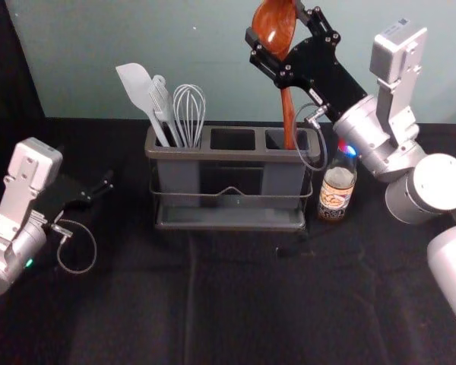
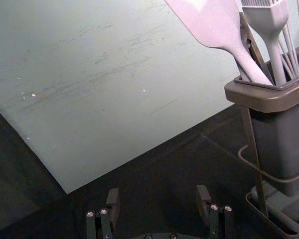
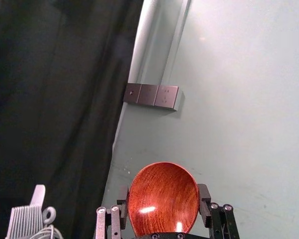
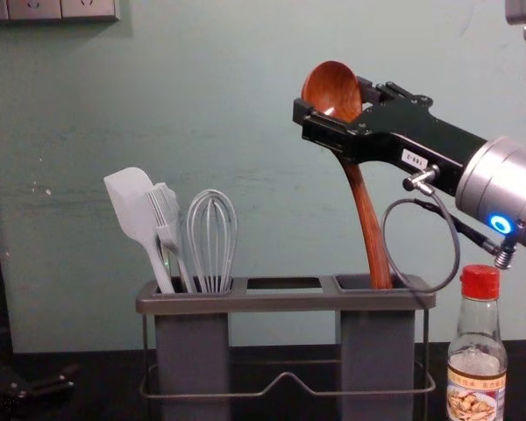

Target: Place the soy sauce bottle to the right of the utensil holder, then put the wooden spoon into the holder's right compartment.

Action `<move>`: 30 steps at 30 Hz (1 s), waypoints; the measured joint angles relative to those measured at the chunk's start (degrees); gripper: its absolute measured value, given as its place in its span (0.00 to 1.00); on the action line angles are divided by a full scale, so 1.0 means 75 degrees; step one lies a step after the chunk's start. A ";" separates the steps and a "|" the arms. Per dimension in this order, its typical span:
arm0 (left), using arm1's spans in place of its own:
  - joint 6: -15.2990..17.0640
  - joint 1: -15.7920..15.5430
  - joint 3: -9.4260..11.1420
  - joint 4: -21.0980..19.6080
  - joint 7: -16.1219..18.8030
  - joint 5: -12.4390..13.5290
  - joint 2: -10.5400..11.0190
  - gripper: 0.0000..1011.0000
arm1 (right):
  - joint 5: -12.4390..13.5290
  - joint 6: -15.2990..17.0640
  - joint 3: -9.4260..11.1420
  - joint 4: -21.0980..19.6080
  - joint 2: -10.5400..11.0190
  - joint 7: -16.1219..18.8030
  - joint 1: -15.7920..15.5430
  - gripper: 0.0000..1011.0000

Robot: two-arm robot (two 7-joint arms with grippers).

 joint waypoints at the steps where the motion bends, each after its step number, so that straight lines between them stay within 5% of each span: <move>1: 0.0000 0.0000 0.0000 0.0000 0.0000 0.0000 0.0000 0.99 | -0.0007 -0.0017 0.0005 0.0018 0.0003 0.0011 -0.0017 0.83; 30: 0.0000 0.0000 0.0000 0.0000 0.0000 0.0000 0.0000 0.99 | 0.0121 -0.0207 0.0118 0.0100 0.0112 0.0152 -0.0551 0.83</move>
